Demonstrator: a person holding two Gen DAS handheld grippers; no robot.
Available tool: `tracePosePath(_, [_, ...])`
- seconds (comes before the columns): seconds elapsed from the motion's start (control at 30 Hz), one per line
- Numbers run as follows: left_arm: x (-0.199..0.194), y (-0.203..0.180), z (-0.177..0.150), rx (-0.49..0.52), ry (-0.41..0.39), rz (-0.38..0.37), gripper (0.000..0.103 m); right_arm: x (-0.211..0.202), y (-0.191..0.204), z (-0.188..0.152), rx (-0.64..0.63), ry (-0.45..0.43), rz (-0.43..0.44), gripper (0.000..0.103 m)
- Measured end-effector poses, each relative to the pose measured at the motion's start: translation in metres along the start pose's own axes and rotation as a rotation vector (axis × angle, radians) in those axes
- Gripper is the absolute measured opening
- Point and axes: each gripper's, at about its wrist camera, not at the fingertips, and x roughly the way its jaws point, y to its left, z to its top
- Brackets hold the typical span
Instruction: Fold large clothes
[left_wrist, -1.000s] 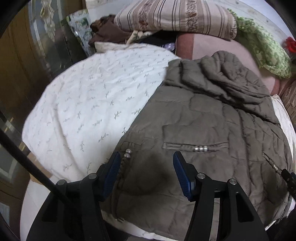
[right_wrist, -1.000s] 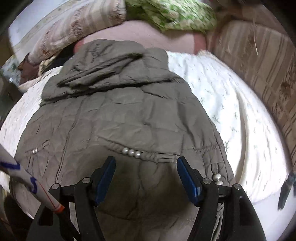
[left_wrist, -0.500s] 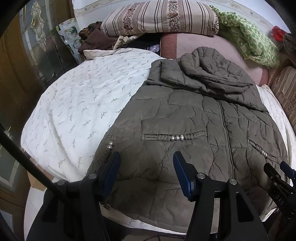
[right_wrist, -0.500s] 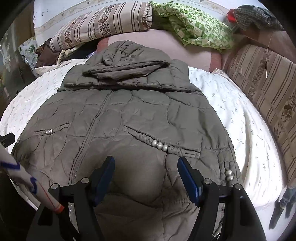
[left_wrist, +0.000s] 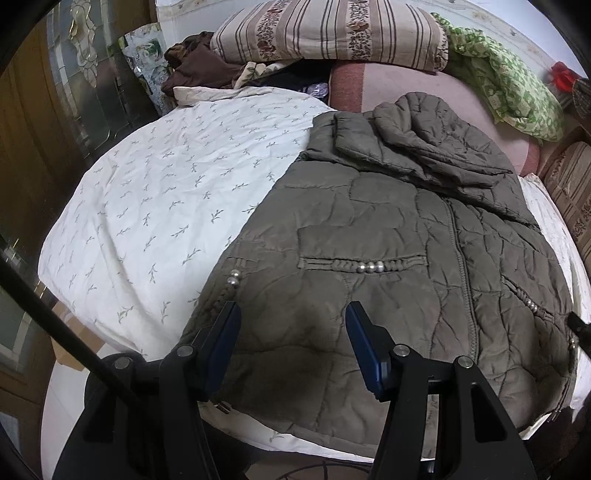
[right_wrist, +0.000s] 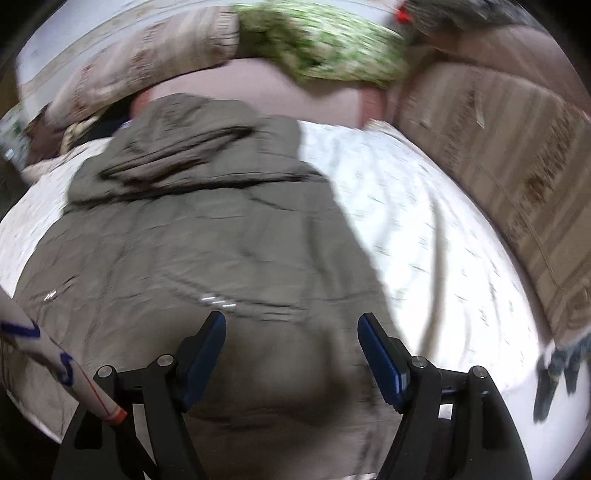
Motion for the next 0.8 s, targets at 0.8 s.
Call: tracePosePath(0.8, [0.060,0.081,0.036,-0.063,0.072,0.013,0.058,0.047,-0.107,-0.004,0.241,0.119,0.141,0.078])
